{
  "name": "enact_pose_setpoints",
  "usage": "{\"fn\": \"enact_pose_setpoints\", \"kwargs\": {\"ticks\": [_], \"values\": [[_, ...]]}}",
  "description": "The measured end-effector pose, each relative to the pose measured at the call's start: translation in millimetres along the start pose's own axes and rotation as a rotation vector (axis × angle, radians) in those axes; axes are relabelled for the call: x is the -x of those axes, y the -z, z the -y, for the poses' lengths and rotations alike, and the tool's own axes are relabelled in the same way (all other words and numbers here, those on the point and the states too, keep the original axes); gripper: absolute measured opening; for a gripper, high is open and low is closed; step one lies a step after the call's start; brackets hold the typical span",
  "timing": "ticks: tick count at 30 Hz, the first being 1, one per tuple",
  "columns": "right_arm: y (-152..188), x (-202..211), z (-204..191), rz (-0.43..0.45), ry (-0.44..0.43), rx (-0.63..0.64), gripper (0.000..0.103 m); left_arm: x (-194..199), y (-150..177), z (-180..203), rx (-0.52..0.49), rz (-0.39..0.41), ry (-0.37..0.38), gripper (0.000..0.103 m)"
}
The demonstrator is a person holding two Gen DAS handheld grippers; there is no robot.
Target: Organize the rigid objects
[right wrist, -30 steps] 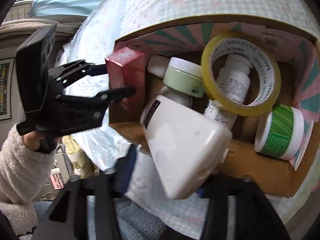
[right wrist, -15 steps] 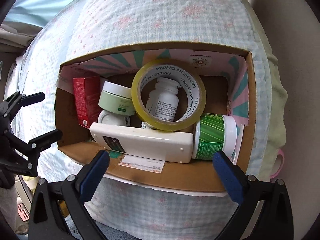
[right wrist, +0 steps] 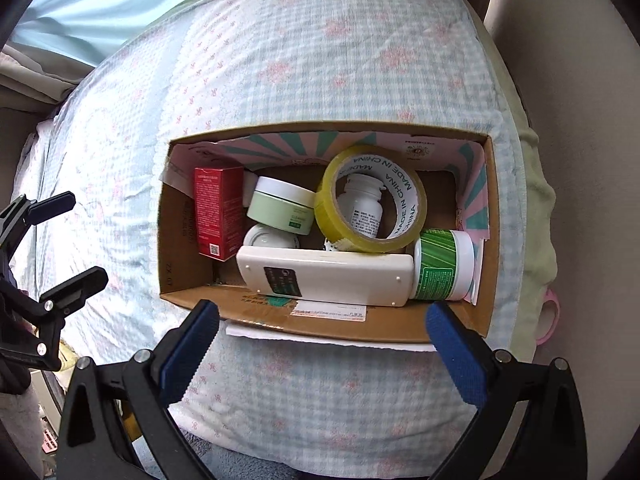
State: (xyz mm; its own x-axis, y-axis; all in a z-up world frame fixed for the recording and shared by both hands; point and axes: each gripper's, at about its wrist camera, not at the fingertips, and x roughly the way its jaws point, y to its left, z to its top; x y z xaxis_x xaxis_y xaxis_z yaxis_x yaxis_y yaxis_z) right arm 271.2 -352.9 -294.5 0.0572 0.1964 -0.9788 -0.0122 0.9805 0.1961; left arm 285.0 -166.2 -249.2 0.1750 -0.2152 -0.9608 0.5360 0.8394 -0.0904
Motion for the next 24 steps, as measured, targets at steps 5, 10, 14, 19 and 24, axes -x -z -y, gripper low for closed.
{"fn": "enact_pose_setpoints", "kwargs": {"ticks": [5, 10, 14, 19, 24], "values": [[9, 49, -45, 0.081, 0.030, 0.053, 0.103, 65, 25, -15, 0.046, 0.095, 0.000, 0.103], [25, 112, -98, 0.208, 0.053, 0.096, 0.103, 147, 60, -37, 0.116, 0.237, -0.051, 0.103], [46, 180, -147, 0.399, 0.107, 0.130, 0.103, 226, 93, -53, 0.190, 0.402, -0.137, 0.103], [86, 252, -193, 0.638, 0.104, 0.107, 0.103, 311, 138, -53, 0.268, 0.638, -0.245, 0.103], [120, 282, -214, 0.796, 0.133, 0.075, 0.103, 351, 183, -45, 0.310, 0.782, -0.306, 0.103]]}}
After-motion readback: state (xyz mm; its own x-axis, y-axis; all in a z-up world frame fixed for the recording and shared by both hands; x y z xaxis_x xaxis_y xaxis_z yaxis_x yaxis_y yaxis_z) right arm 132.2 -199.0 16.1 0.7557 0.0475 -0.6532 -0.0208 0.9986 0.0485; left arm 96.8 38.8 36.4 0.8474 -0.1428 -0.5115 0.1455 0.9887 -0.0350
